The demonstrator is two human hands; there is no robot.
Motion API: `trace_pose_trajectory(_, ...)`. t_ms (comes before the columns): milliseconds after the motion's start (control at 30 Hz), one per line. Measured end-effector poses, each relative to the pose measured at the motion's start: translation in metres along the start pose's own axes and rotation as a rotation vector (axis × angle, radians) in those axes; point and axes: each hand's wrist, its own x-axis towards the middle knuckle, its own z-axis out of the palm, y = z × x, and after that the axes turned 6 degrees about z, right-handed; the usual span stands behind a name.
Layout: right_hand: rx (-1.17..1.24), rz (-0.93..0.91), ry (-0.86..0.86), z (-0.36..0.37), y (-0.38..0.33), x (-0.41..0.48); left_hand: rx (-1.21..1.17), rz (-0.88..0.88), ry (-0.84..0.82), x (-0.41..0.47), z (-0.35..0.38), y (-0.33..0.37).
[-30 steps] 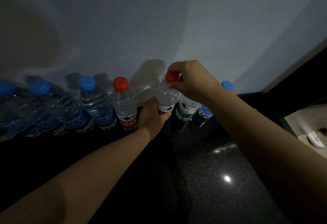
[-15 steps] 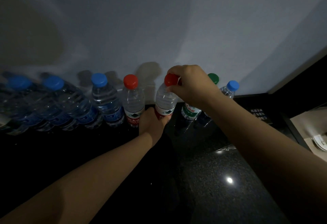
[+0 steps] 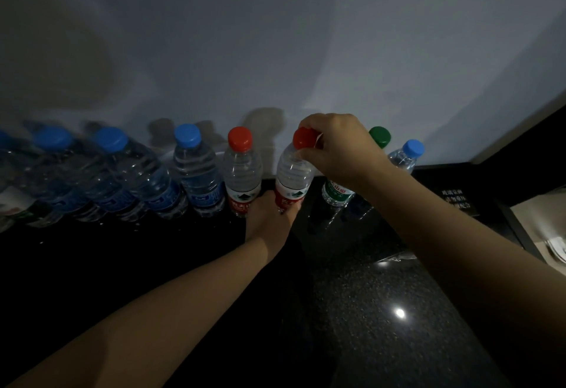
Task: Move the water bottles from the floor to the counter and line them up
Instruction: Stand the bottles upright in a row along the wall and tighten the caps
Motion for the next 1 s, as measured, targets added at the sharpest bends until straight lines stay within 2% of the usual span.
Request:
trace_pose_trajectory(267,-0.010,-0.009,0.017,0.002,-0.007,0.002,0.061,0.086,-0.122,-0.010,-0.008,-0.006)
trace_pose_trajectory(467,-0.019,-0.020,0.035,0.005,-0.010,0.000,0.166,-0.045,-0.224,-0.019,-0.008,-0.010)
trace_pose_trajectory(667,-0.007,-0.014,0.038,0.007,-0.013,0.001,0.076,-0.079,-0.225,-0.021,-0.009,-0.014)
trace_pose_trajectory(1000,0.014,-0.004,0.049,0.008,-0.019,0.001,0.103,-0.068,-0.240,-0.020,-0.014,-0.023)
